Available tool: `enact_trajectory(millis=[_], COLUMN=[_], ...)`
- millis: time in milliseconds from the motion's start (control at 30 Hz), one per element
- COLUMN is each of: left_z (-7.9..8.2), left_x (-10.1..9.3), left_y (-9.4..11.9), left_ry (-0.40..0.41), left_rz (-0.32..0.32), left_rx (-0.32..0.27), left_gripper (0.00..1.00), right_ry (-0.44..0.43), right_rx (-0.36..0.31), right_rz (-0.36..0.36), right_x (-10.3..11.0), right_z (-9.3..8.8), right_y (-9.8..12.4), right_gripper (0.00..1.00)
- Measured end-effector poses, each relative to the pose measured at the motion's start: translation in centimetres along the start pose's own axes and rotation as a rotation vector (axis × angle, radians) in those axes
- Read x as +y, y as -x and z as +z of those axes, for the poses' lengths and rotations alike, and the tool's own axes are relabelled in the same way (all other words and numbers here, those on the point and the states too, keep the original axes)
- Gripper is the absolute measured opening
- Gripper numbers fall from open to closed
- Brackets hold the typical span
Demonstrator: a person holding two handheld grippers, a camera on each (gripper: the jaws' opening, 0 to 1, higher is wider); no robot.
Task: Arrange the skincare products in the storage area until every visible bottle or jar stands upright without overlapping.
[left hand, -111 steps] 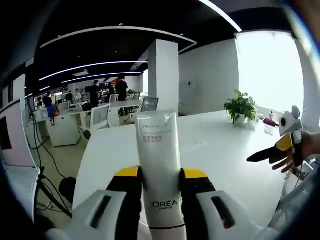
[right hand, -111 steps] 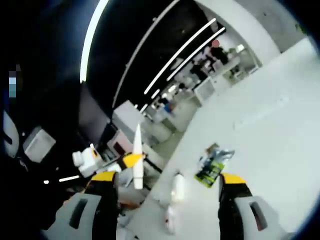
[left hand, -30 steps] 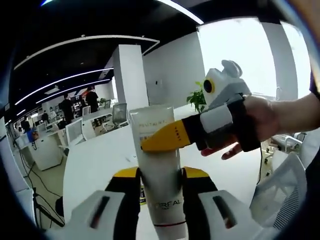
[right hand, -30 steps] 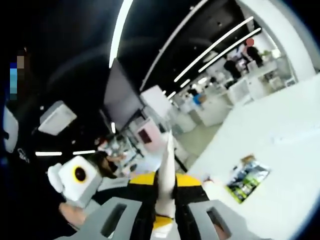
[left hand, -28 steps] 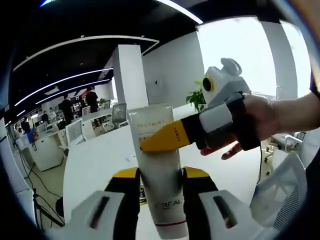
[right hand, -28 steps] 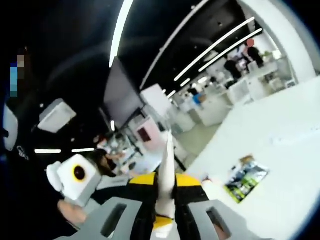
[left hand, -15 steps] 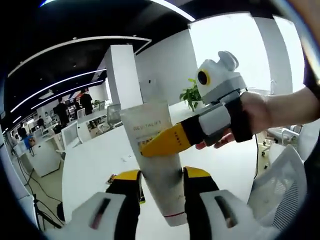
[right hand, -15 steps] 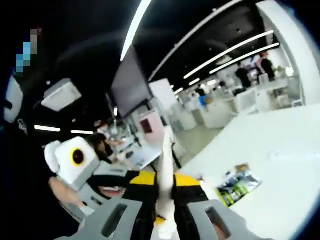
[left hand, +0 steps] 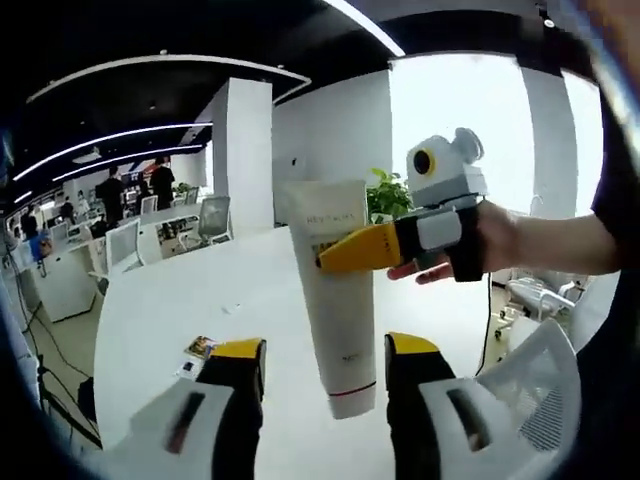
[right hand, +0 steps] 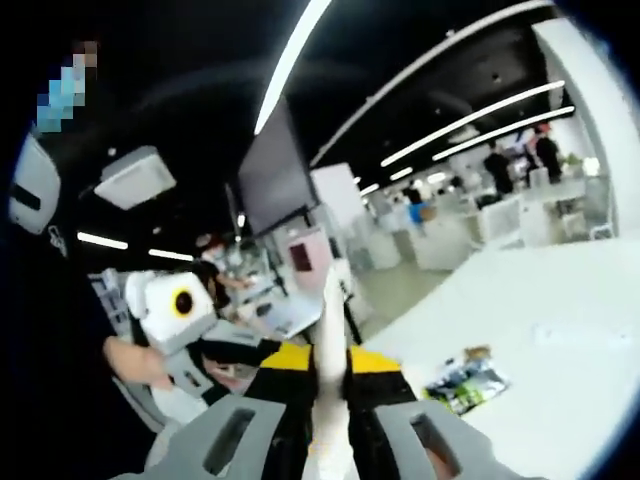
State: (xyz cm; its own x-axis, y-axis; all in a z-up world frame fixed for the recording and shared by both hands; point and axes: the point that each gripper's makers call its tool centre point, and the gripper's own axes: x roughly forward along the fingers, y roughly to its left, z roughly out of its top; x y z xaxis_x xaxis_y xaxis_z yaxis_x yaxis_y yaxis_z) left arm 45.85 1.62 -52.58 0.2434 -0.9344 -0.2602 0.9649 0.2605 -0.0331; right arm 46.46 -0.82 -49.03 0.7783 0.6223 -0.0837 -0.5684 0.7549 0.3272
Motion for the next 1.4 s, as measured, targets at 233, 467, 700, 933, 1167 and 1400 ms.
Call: enact_trajectory(millis=[233, 467, 700, 933, 1167, 1400], left_z=[2.0, 2.9, 2.0, 2.0, 1.4, 0.3], left_x=[-2.1, -2.9, -4.8, -5.2, -5.5, -4.9], left_y=[0.6, 1.1, 1.5, 1.3, 0.9, 0.1], left_ry=[0.009, 0.096, 0.129, 0.124, 0.095, 0.079], left_rz=[-0.170, -0.248, -0.397, -0.463, -0.500, -0.494], left_rx=[-0.050, -0.080, -0.053, -0.053, -0.032, -0.004], left_gripper=[0.60, 0.61, 0.57, 0.46, 0.34, 0.21], right_ry=[0.075, 0.115, 0.156, 0.222, 0.330, 0.336], right_rx=[0.026, 0.045, 0.060, 0.076, 0.062, 0.077], right_rz=[0.094, 0.167, 0.226, 0.299, 0.334, 0.328], right_x=[2.6, 4.3, 5.5, 7.0, 7.5, 6.5], right_z=[0.7, 1.1, 1.3, 1.3, 1.3, 0.8], right_y=[0.1, 0.3, 0.6, 0.8, 0.7, 0.6], right_gripper=[0.03, 0.03, 0.03, 0.03, 0.03, 0.03])
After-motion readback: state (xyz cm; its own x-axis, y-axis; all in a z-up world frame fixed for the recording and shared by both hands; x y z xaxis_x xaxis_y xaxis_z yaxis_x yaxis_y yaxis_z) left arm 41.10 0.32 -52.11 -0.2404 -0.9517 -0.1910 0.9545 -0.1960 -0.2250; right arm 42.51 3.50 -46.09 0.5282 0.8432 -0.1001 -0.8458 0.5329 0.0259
